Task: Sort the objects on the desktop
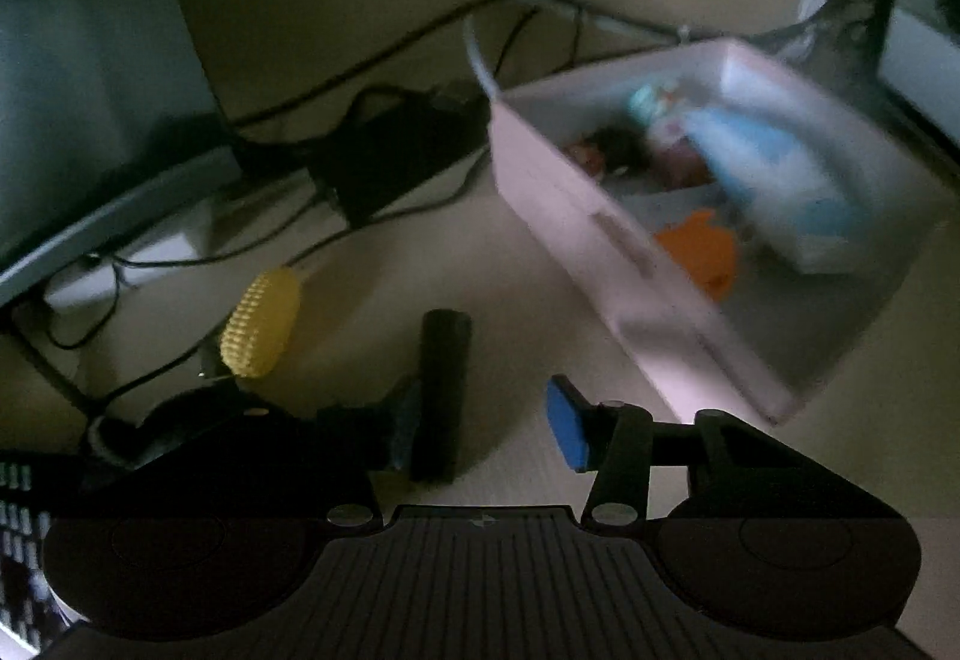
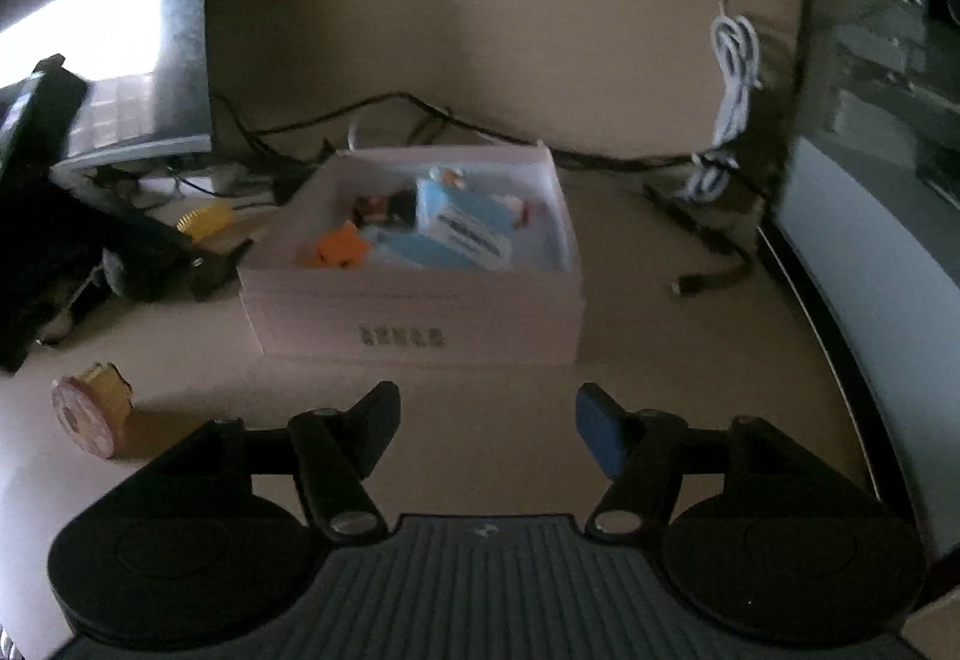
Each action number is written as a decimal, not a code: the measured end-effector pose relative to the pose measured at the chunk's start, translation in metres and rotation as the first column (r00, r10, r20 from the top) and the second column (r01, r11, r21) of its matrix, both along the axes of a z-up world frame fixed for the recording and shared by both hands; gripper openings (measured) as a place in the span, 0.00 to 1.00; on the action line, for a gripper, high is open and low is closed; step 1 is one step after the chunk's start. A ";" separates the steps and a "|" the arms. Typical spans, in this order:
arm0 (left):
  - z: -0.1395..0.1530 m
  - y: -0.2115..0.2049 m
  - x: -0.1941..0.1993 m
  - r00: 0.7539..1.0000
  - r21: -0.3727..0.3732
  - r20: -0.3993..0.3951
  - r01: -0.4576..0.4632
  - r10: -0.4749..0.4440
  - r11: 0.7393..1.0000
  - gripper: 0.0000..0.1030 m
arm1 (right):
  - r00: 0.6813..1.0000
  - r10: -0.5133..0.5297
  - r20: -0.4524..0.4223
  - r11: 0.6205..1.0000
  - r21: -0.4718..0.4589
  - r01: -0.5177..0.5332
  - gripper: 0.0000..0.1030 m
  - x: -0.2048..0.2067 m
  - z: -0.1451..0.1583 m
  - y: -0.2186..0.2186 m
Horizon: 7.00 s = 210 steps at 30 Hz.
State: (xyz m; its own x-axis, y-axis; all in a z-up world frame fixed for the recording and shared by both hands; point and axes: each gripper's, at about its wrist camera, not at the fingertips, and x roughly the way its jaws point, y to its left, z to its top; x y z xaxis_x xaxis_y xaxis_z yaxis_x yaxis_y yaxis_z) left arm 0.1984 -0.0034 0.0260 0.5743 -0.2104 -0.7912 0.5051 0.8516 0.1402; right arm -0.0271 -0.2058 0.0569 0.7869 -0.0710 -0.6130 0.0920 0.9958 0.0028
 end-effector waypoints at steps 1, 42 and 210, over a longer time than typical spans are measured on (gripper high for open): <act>-0.005 -0.001 0.003 1.000 0.010 0.001 -0.012 0.012 1.000 0.48 | 1.000 -0.001 -0.002 1.000 -0.009 0.001 0.64 -0.002 -0.001 0.001; 0.008 0.039 -0.203 0.954 -0.268 -0.112 -0.298 0.278 0.916 0.21 | 0.853 0.505 -0.131 0.828 0.355 -0.435 0.54 0.046 0.003 0.053; 0.001 -0.004 -0.143 0.950 -0.224 -0.125 -0.308 0.286 0.925 0.78 | 0.993 0.075 -0.095 0.997 0.014 -0.074 1.00 -0.008 -0.056 -0.060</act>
